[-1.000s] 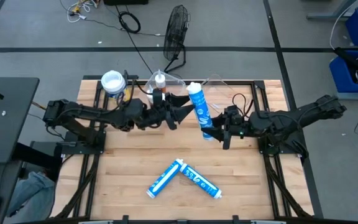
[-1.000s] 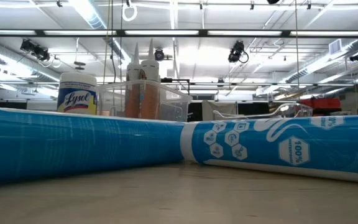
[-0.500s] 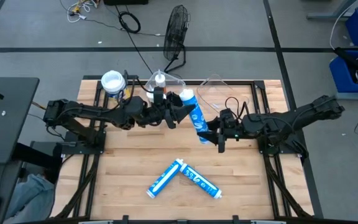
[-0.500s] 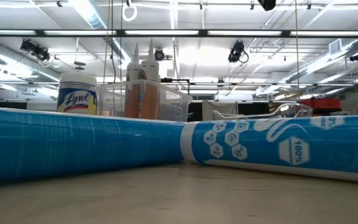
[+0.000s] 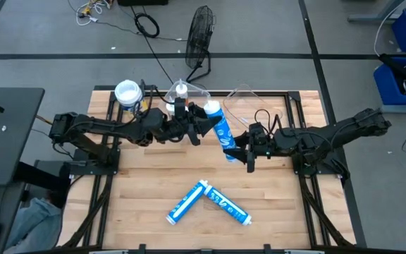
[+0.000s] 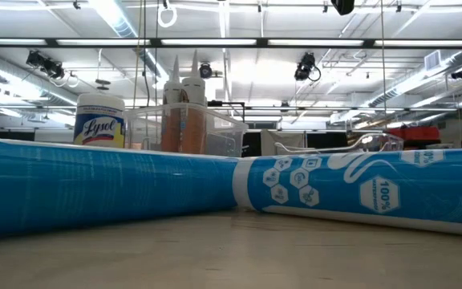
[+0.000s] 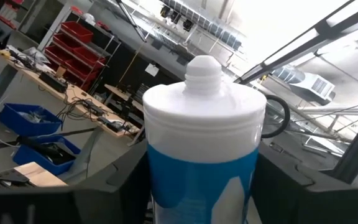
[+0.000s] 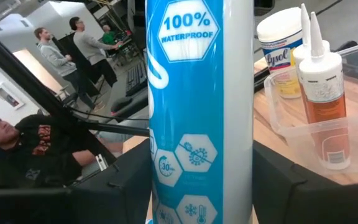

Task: Pick & place silicon tubes, Sealant and Lysol wipes
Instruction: Put the top blue sealant into the right transparent bin

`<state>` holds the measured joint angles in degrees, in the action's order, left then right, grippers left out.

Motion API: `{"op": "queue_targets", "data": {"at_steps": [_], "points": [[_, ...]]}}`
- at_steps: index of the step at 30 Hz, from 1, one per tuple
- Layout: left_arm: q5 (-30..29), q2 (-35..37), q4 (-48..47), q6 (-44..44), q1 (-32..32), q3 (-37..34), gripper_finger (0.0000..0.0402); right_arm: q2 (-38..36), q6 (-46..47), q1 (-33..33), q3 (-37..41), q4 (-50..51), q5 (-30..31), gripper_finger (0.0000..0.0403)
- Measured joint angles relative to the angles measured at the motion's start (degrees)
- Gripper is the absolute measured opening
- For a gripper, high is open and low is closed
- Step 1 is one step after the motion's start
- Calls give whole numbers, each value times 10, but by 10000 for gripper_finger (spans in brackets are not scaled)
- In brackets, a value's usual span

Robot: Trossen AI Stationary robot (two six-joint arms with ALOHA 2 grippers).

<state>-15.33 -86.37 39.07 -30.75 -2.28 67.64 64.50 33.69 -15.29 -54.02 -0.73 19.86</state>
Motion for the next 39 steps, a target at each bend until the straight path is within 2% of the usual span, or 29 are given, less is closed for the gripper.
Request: {"op": "queue_targets", "data": {"at_steps": [14, 20, 26, 34, 39], "points": [[2, 0, 0, 2, 0, 0, 223, 0, 1, 2, 0, 1, -5, 208], [6, 0, 2, 4, -1, 0, 223, 0, 3, 2, 0, 1, -10, 234], [4, 0, 0, 2, -2, 0, 223, 0, -1, 2, 0, 1, -11, 207], [5, 1, 4, -15, -8, 0, 284, 0, -11, 11, 0, -7, -20, 206], [-12, 1, 4, -14, -18, 0, 295, 0, -16, 22, 0, -32, -27, 206]]}}
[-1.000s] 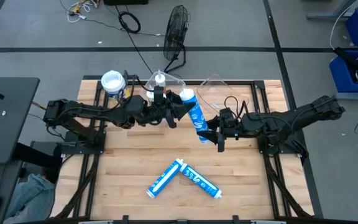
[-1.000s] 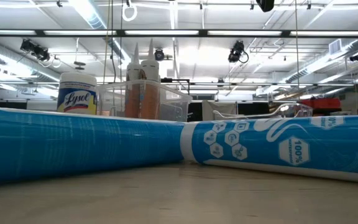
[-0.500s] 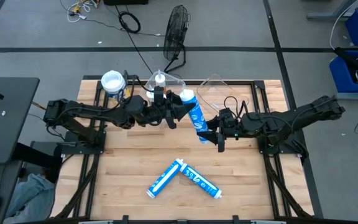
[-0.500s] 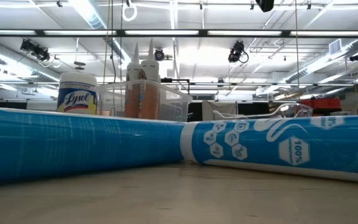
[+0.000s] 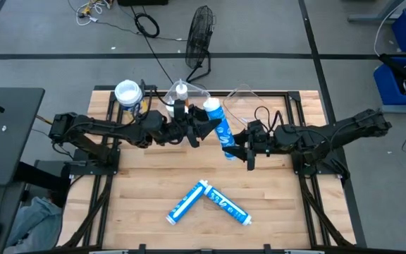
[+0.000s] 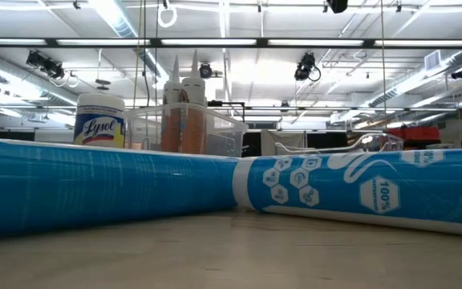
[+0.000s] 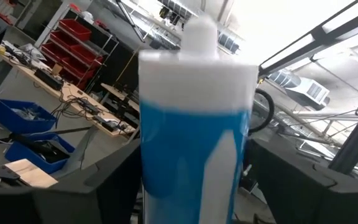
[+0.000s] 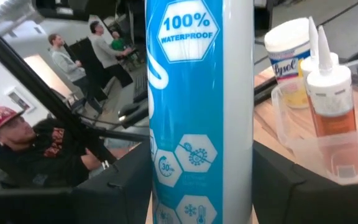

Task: Pick & place silicon tubes, Sealant and Lysol wipes
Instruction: Put the top blue sealant into the right transparent bin

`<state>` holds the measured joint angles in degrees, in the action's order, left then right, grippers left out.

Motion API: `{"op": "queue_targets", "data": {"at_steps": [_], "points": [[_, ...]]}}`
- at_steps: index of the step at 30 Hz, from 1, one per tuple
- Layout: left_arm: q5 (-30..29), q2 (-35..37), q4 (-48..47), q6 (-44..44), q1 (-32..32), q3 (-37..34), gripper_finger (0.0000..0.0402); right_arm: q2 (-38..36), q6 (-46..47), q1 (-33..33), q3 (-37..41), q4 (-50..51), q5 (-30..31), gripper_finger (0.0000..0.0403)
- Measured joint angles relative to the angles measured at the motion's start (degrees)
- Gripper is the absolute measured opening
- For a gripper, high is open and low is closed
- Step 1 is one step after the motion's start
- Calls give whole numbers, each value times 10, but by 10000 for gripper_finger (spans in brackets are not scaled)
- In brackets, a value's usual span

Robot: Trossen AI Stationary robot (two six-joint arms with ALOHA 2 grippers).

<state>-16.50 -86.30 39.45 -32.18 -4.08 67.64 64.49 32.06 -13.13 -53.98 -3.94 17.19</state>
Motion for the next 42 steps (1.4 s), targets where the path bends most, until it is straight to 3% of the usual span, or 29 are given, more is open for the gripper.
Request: {"op": "queue_targets", "data": {"at_steps": [11, 16, 20, 24, 29, 34, 42], "points": [[2, -48, 32, -47, -7, 1, 298, -1, -11, 32, 0, -73, -24, 206], [0, -84, 120, -47, -7, 0, 298, -1, -10, 41, 0, -62, -44, 206], [0, -86, 124, -44, -3, 0, 297, 0, -10, 40, 0, -41, -49, 206], [5, -86, 122, -27, -3, 0, 275, 0, -2, 40, 0, -40, -53, 206], [23, -86, 115, -18, -2, 0, 217, 0, 0, 39, 0, -41, -54, 205], [24, -86, 114, -5, -2, 0, 216, 0, -3, 39, 0, -40, -55, 204], [22, -86, 106, 28, -3, 0, 216, -8, -15, 40, -1, -5, -89, 298]]}}
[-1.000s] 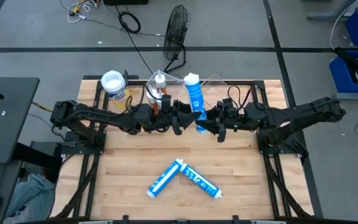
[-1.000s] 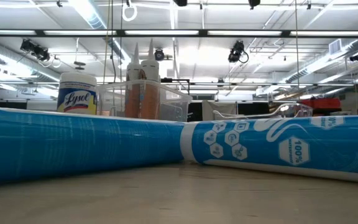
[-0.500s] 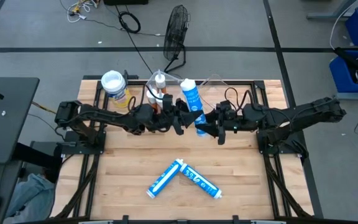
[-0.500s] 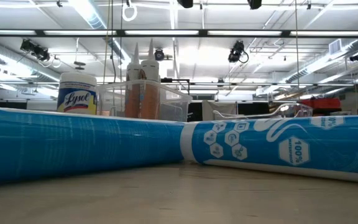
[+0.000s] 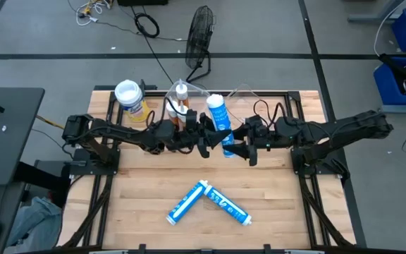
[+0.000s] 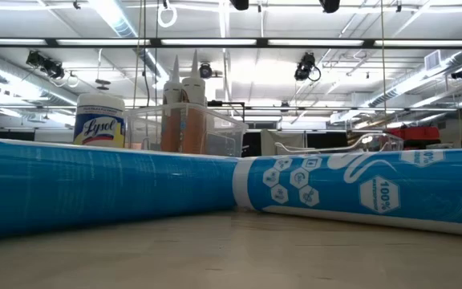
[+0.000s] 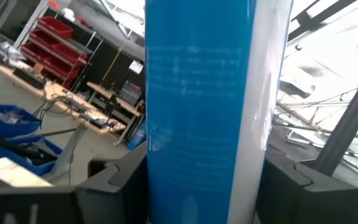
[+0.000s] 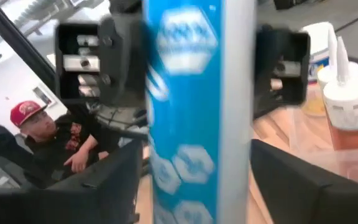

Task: Pick & place silicon tubes, Sealant and Lysol wipes
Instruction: Put the top blue sealant into the right transparent bin

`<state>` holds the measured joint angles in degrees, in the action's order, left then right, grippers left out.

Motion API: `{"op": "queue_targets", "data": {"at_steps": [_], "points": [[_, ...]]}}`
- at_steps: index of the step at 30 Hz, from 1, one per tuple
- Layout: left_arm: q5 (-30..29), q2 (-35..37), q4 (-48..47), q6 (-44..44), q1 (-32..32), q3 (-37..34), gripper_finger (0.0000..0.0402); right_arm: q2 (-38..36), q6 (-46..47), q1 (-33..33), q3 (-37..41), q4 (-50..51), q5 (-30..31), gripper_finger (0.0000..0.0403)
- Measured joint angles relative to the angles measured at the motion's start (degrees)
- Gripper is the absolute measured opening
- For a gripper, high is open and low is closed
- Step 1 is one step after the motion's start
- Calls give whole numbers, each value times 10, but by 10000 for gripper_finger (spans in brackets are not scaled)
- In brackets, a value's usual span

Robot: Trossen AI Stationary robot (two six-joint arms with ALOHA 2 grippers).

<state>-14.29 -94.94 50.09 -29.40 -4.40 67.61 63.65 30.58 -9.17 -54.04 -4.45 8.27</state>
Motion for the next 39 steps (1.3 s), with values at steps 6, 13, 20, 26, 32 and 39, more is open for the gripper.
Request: {"op": "queue_targets", "data": {"at_steps": [6, 13, 20, 26, 32, 39], "points": [[-3, 0, 3, 29, 1, 0, 216, -22, -1, 0, 0, 49, -2, 342], [26, 0, -7, 82, 1, 0, 216, -96, -38, 2, 0, 92, 36, 341], [56, 1, -49, 152, 0, 0, 216, -118, -103, 33, -13, 70, 27, 341], [73, 1, -74, 181, 1, 0, 216, -75, -162, 53, -76, 107, -24, 341], [86, 1, -86, 186, 1, 0, 216, -20, -206, 67, -152, 160, -71, 341], [93, 1, -96, 201, 2, 0, 216, 46, -192, 80, -219, 187, -124, 341]]}}
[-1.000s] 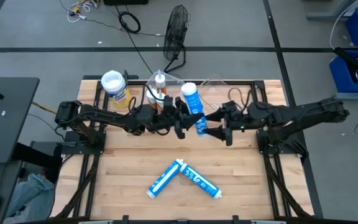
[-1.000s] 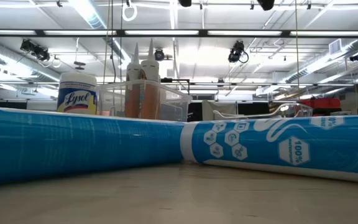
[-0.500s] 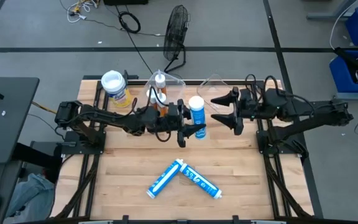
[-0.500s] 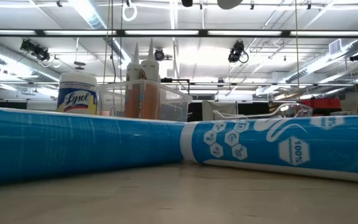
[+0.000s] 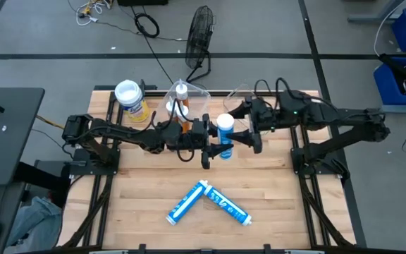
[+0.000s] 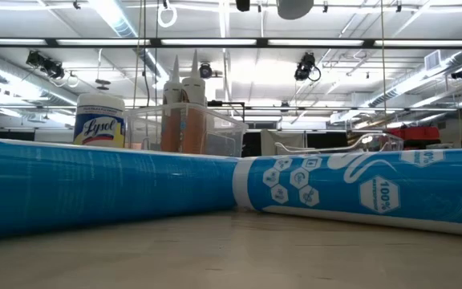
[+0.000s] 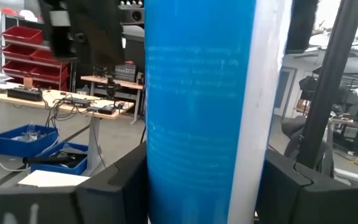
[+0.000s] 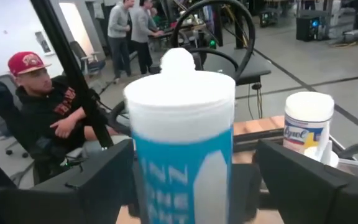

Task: Pick & place silicon tubes, Sealant and Lysol wipes
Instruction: Put the top blue sealant into the right transparent bin

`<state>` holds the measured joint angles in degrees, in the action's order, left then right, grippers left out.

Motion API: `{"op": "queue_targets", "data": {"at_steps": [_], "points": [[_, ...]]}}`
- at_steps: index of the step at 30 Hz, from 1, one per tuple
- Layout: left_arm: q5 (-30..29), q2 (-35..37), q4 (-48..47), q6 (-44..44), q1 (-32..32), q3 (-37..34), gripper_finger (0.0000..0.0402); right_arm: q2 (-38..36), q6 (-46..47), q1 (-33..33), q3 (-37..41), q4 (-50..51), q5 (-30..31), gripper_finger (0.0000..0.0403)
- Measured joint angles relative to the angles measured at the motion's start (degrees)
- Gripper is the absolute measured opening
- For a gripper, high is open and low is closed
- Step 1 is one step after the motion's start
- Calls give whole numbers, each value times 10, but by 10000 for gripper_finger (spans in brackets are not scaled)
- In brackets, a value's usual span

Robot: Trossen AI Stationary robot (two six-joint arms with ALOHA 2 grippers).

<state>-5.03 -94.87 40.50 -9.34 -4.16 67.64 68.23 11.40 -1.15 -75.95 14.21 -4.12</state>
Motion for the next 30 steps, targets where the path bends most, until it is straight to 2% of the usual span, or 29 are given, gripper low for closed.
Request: {"op": "queue_targets", "data": {"at_steps": [6, 10, 14, 19, 30], "points": [[6, 0, -2, 7, 3, 0, 216, 40, -1, 0, -30, 0, 0, 340], [5, 0, -3, 10, 2, 0, 216, 47, -3, 0, -35, -8, 0, 323], [4, 0, -3, 10, 2, 0, 216, 47, 1, 0, -36, -18, 0, 282], [1, 0, -3, 5, 3, 0, 215, 47, -6, 0, -36, -20, 0, 206], [-3, 0, -6, -5, 2, 0, 232, 46, 1, 0, -38, -10, 0, 206]]}}
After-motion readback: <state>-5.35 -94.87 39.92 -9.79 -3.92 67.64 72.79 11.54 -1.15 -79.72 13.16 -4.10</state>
